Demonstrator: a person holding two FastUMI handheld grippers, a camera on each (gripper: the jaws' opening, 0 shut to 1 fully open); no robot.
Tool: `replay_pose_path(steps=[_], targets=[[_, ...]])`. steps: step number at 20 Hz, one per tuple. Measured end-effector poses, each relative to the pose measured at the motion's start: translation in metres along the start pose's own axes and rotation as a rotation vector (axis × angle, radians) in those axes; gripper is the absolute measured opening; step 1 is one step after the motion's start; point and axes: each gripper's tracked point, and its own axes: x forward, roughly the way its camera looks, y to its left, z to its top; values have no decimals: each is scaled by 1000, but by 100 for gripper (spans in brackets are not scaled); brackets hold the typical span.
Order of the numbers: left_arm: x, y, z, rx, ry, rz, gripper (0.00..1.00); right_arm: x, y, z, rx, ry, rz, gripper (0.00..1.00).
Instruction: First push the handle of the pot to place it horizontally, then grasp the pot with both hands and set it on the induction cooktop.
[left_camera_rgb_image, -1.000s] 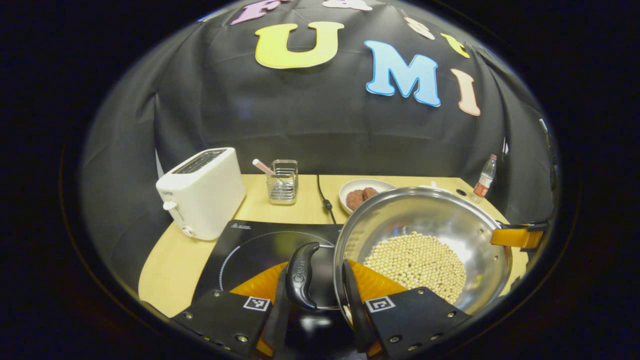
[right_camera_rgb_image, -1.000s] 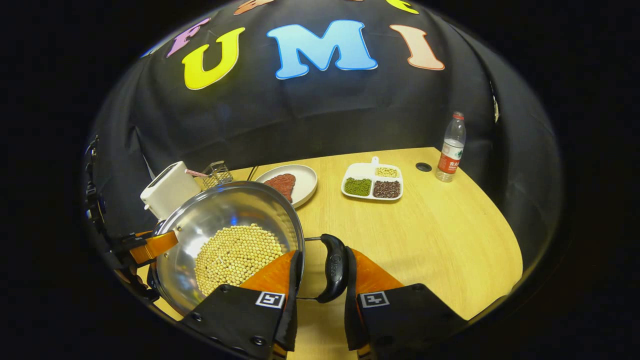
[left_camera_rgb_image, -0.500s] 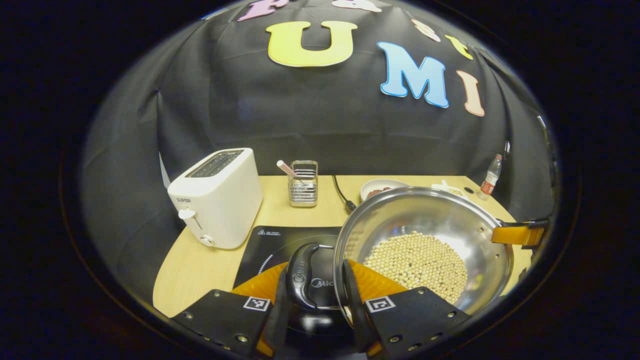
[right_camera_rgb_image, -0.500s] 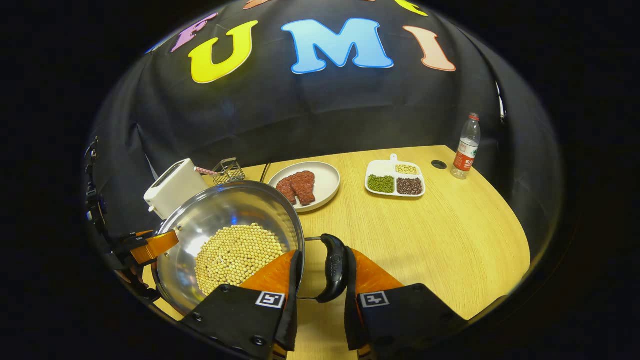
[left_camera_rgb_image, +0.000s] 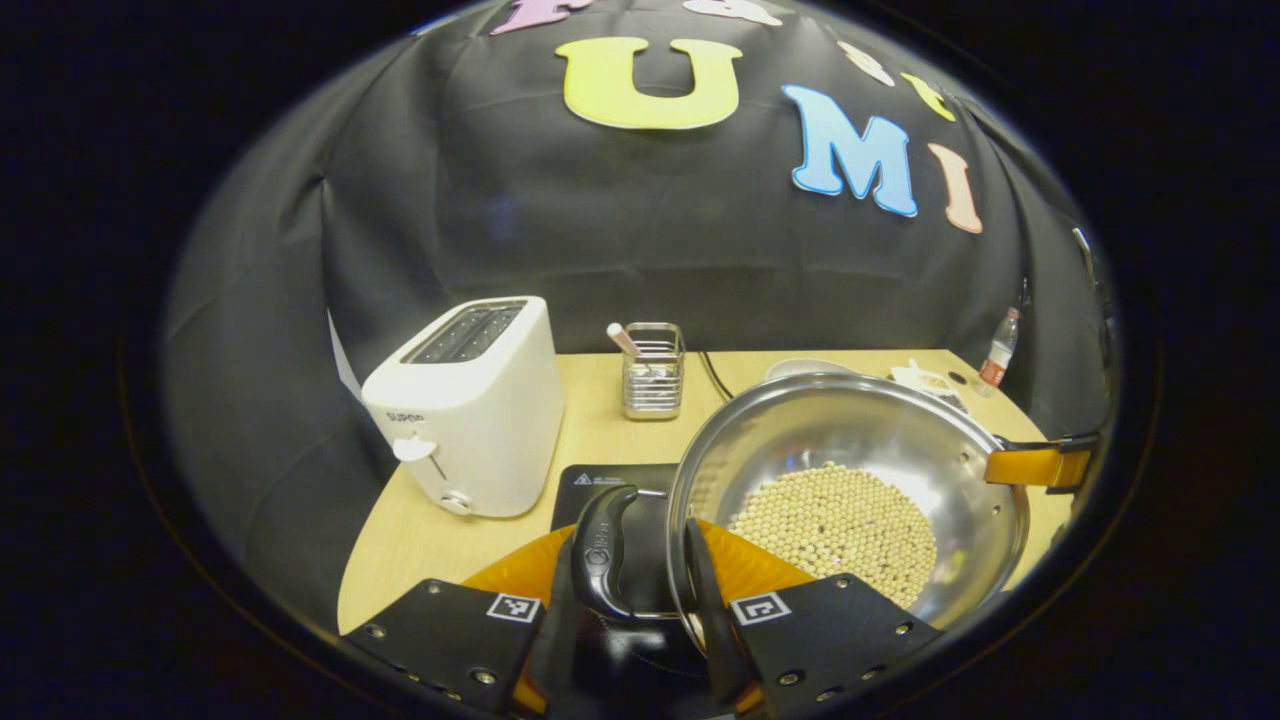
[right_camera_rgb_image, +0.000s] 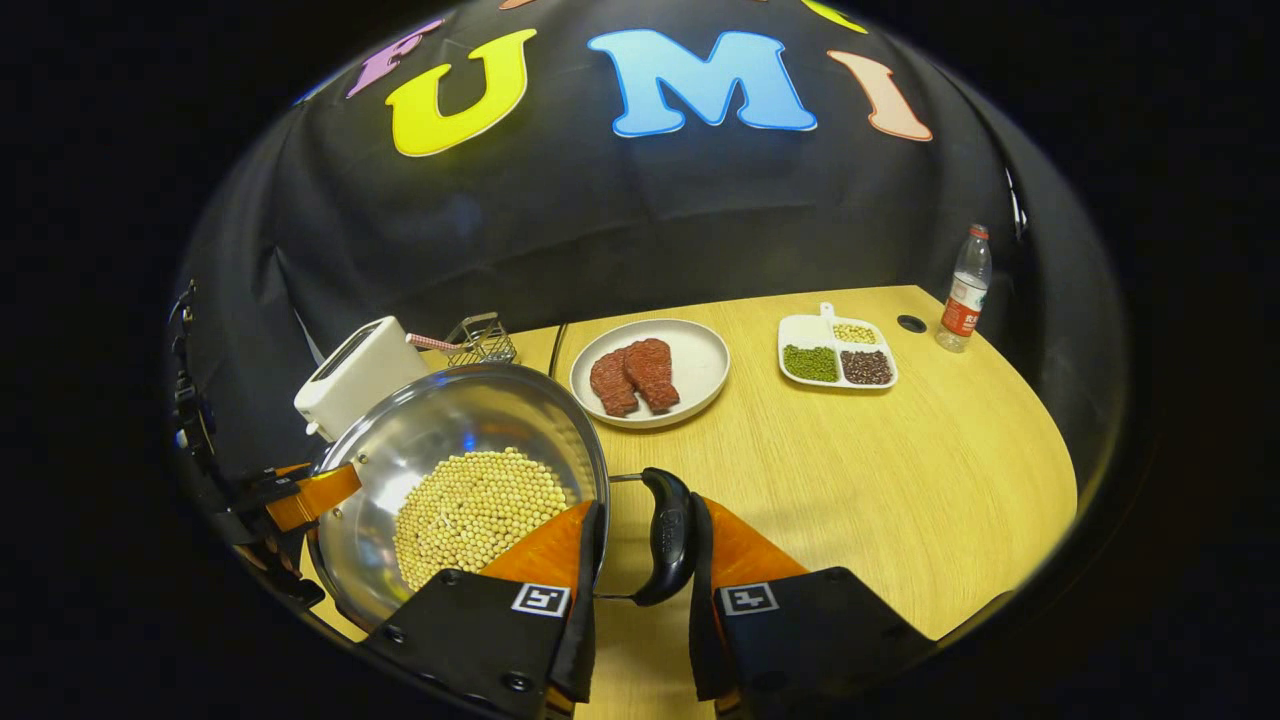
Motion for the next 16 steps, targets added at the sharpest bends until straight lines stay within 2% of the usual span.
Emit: replay_pose_path(steps=[1,7,8,11,12,13,15,16], targets=[[1,5,-1,0,1,4,54,3,5,-1,-3,3,1,40],[1,33,-8,-18,6,28,54,9,31,-6,-12,4,10,40],[0,36,-10,-22,6,31,53,12,33,-8,-14,4,12,36],[2,41,-13,-34,8,33,53,14,36,-9,-11,5,14,41],[1,41,-13,-35,6,33,53,14,37,-8,-9,5,14,37],[2,41,-12,-34,3,32,54,14,37,-9,-11,6,13,41],[5,41,-15,-34,12,34,54,17,36,-10,-7,14,15,39],[1,43,-13,-34,6,37,55,16,36,-11,-10,14,17,46]])
